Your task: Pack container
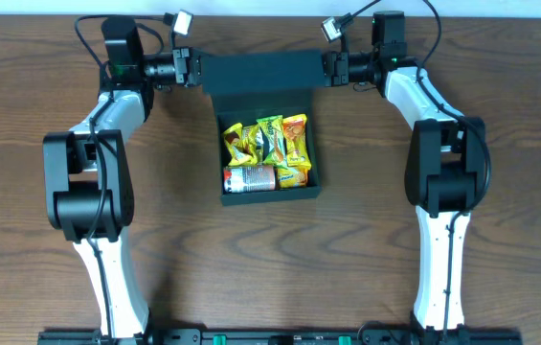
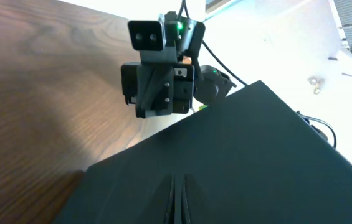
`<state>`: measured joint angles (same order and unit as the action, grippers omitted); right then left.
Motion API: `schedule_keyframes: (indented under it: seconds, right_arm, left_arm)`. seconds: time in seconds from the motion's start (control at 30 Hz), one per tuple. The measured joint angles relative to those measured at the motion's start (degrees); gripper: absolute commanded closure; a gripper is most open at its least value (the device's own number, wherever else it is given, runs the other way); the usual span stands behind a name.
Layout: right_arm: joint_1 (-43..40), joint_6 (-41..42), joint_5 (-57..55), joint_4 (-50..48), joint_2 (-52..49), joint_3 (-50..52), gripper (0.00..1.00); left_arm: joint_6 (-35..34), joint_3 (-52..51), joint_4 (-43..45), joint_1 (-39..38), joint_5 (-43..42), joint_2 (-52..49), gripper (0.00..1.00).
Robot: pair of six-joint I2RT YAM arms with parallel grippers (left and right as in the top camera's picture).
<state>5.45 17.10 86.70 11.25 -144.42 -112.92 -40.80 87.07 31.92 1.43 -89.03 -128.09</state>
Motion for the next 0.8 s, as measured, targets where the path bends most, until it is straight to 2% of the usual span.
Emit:
schedule_keyframes:
  seconds: [0.53, 0.7, 0.8]
  right_arm:
    - [1.14, 2.29, 0.79, -0.20, 0.00, 0.00, 0.98]
    - [1.01, 5.49, -5.40, -0.20, 0.00, 0.00, 0.99]
    - [0.00, 10.51, -12.70, -0.20, 0.00, 0.00, 0.98]
  left_arm:
    - [-4.44, 0.00, 0.02, -3.08, -0.61, 0.00, 0.94]
    - [-5.60, 0.00, 0.00, -3.04, 1.70, 0.00, 0.94]
    - [-8.37, 0.00, -0.79, -3.06, 7.41, 0.00, 0.94]
